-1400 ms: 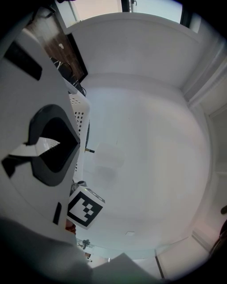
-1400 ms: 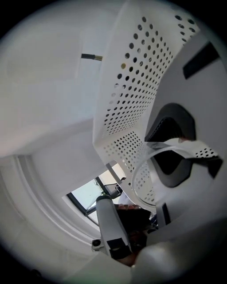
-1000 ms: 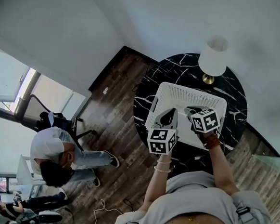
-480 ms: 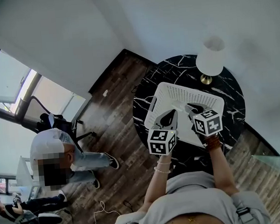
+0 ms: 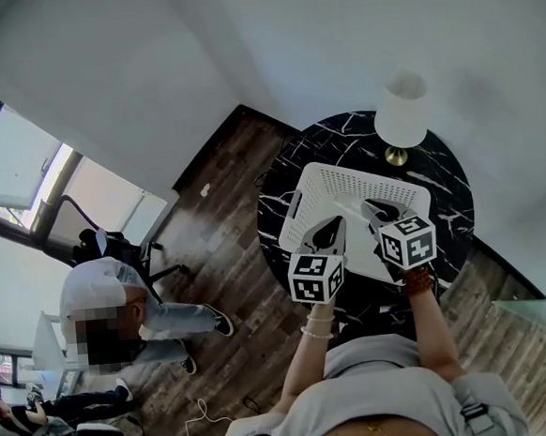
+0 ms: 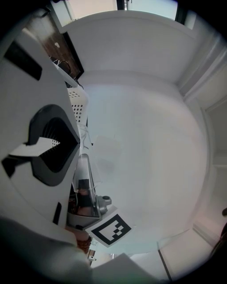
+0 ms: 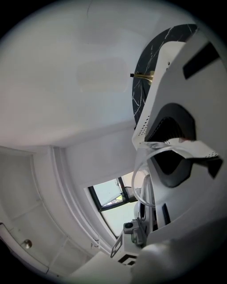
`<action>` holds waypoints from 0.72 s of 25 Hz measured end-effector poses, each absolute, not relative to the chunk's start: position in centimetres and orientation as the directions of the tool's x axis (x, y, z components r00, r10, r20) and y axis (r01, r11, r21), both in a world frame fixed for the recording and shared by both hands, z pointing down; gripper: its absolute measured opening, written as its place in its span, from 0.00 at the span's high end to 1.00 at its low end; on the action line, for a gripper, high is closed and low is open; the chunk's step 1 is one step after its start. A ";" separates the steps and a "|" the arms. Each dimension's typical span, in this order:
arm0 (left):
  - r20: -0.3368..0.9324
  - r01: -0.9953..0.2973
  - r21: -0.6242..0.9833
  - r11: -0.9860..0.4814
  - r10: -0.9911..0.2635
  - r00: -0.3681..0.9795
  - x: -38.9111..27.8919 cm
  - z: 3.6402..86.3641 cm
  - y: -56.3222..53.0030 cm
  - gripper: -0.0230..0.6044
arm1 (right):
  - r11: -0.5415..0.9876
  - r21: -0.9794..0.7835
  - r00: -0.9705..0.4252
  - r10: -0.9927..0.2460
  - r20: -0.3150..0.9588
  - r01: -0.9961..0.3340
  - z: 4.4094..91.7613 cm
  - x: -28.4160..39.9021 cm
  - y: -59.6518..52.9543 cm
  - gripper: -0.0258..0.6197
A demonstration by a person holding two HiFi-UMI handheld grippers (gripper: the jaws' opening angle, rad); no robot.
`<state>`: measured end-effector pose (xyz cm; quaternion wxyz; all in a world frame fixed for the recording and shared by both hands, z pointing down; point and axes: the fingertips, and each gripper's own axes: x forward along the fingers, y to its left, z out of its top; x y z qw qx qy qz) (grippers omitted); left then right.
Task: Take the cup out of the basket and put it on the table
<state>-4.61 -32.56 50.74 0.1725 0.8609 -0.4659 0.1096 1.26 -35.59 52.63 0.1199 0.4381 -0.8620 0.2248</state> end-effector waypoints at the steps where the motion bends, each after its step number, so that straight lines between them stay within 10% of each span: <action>1: 0.347 -0.839 0.194 -0.509 -0.764 0.544 -4.5 50.7 -32.4 0.95 | 0.515 -0.280 -0.586 -0.706 0.398 -0.810 52.4 1.4 -35.5 0.91; 18: 0.341 -0.830 0.184 -0.526 -0.758 0.556 -3.9 50.1 -31.2 0.95 | 0.519 -0.253 -0.577 -0.752 0.318 -0.816 48.6 2.2 -33.8 0.91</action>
